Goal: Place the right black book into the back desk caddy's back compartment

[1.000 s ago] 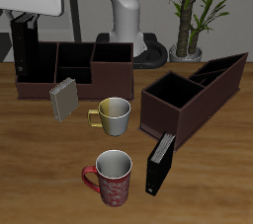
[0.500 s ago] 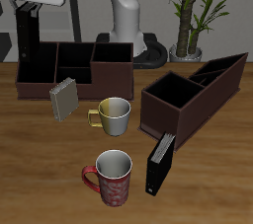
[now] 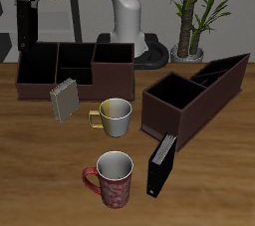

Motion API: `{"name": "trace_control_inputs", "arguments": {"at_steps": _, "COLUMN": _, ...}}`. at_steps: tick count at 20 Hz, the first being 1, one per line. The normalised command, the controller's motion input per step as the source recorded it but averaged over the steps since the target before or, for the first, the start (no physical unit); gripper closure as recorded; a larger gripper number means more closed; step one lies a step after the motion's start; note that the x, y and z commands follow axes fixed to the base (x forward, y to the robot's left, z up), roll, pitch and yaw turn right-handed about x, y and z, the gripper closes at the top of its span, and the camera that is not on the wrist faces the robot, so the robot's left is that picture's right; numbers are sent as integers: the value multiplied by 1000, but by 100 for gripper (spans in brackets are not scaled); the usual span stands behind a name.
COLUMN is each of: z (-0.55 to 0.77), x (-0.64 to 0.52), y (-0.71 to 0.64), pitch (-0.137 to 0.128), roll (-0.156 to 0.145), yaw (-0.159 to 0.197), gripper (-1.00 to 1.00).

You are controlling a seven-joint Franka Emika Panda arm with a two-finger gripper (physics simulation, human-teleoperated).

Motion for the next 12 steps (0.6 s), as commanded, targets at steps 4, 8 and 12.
{"name": "trace_control_inputs", "arguments": {"at_steps": 4, "z": 78, "x": -386, "y": -113, "pitch": -15, "roll": -18, "yaw": 39, "gripper": 100}}
{"name": "trace_control_inputs", "arguments": {"at_steps": 8, "z": 76, "x": -451, "y": -252, "pitch": -27, "roll": -71, "yaw": 29, "gripper": 100}}
{"name": "trace_control_inputs", "arguments": {"at_steps": 12, "z": 30, "x": -305, "y": -49, "pitch": -12, "roll": -42, "yaw": -22, "gripper": 100}}
